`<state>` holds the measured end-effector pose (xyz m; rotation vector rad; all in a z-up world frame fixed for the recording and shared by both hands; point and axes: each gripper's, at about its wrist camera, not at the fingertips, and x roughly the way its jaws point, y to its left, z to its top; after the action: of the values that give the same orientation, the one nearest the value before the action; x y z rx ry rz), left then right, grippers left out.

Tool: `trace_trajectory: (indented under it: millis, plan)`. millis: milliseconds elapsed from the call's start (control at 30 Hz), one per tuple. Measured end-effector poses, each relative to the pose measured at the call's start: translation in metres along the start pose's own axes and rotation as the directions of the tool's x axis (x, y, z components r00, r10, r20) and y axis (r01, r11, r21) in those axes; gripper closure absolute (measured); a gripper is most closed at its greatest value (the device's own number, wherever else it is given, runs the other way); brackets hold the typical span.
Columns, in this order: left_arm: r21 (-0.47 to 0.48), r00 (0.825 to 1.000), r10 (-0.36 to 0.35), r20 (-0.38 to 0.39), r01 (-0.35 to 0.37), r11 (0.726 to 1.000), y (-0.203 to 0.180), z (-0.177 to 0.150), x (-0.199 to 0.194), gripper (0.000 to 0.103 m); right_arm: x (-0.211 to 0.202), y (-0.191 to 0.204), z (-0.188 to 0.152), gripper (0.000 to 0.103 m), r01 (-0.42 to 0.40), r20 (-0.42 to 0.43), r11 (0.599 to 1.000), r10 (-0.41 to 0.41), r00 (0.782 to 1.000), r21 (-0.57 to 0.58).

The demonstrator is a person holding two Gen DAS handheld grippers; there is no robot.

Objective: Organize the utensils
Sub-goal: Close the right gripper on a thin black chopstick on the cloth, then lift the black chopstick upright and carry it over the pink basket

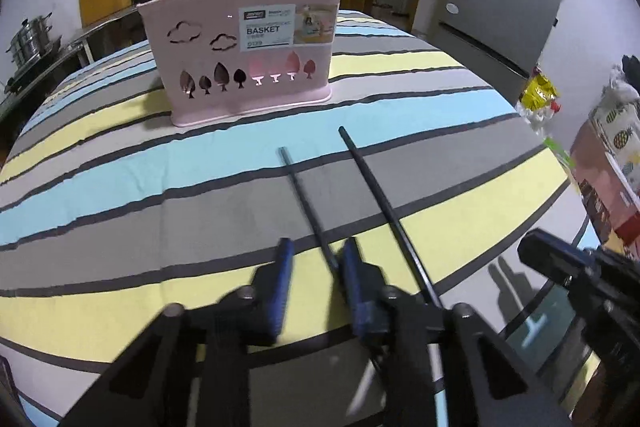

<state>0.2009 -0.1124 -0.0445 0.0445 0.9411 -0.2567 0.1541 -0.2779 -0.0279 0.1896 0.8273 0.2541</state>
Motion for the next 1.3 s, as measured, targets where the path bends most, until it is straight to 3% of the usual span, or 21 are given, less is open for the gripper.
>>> trace_trajectory:
  millis: [33, 267, 367, 500, 600, 767, 1033, 1100, 1167, 1300]
  plan:
    - [0.005, 1.000, -0.004, -0.002, 0.004, 1.000, 0.004, 0.000, -0.001, 0.090, 0.000, 0.001, 0.000, 0.100, -0.003, 0.000, 1.000, 0.003, 1.000, -0.001]
    - [-0.008, 1.000, -0.003, -0.008, 0.003, 1.000, 0.045, -0.001, -0.007, 0.090, 0.010, 0.020, 0.007, 0.100, -0.031, -0.007, 0.998, 0.031, 1.000, -0.048]
    - [-0.023, 1.000, -0.016, -0.012, 0.016, 1.000, 0.063, 0.000, -0.008, 0.090, 0.022, 0.030, 0.014, 0.093, -0.047, -0.029, 0.996, 0.045, 0.999, -0.076]
    - [-0.066, 0.999, -0.030, -0.027, 0.029, 0.997, 0.080, 0.004, -0.009, 0.090, 0.045, 0.044, 0.025, 0.092, -0.054, -0.076, 0.992, 0.045, 0.996, -0.117]
    - [-0.152, 0.997, -0.070, -0.042, 0.063, 0.986, 0.089, 0.008, -0.003, 0.090, 0.062, 0.051, 0.034, 0.092, -0.047, -0.103, 0.991, 0.034, 0.994, -0.129]
    - [-0.198, 0.996, -0.084, -0.039, 0.074, 0.977, 0.088, 0.016, 0.005, 0.081, 0.087, 0.055, 0.047, 0.092, -0.024, -0.145, 0.990, 0.004, 0.989, -0.140]
    - [-0.192, 0.998, -0.037, -0.048, 0.027, 0.981, 0.088, 0.030, 0.014, 0.080, 0.105, 0.061, 0.057, 0.092, 0.013, -0.174, 0.988, -0.040, 0.984, -0.153]
    - [-0.177, 0.998, -0.020, -0.052, 0.010, 0.984, 0.087, 0.033, 0.015, 0.082, 0.106, 0.059, 0.060, 0.092, 0.005, -0.185, 0.989, -0.033, 0.982, -0.146]
    - [-0.164, 0.998, 0.010, -0.055, -0.019, 0.986, 0.087, 0.035, 0.015, 0.092, 0.109, 0.059, 0.064, 0.096, 0.004, -0.194, 0.989, -0.033, 0.981, -0.146]
    - [-0.191, 0.998, -0.016, -0.062, 0.004, 0.982, 0.096, 0.037, 0.012, 0.094, 0.108, 0.057, 0.067, 0.097, -0.006, -0.202, 0.990, -0.022, 0.979, -0.140]
